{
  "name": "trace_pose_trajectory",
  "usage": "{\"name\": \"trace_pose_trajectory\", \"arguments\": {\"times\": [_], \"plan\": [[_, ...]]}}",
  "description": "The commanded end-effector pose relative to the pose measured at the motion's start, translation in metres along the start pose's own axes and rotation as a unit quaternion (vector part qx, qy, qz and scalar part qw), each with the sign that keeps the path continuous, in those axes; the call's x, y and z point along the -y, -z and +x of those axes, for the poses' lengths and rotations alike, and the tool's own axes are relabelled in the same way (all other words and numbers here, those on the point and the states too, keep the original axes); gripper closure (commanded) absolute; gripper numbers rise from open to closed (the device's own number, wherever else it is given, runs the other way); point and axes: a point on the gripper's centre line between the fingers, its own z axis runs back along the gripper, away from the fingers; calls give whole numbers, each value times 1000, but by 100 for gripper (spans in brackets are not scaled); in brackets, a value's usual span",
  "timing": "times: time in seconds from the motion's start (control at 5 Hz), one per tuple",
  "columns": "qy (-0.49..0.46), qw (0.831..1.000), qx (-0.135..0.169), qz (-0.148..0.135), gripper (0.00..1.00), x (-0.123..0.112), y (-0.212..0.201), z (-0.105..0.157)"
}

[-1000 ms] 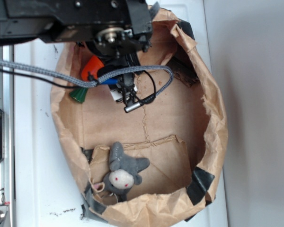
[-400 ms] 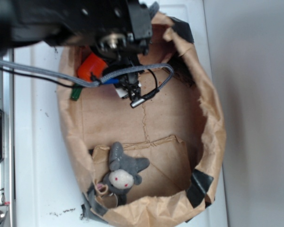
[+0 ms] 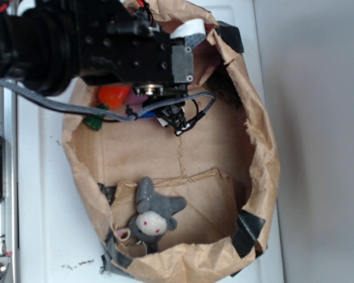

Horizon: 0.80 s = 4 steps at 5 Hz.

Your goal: Grab the carrot.

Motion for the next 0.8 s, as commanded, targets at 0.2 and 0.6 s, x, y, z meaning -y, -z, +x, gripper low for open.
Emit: {"name": "trace_pose_trajectory", "arguments": {"times": [0.2, 0.6], "plan": [[-13, 1000, 7, -25, 0, -20, -14, 8], [-69, 995, -3, -77, 0, -42, -50, 2]]}}
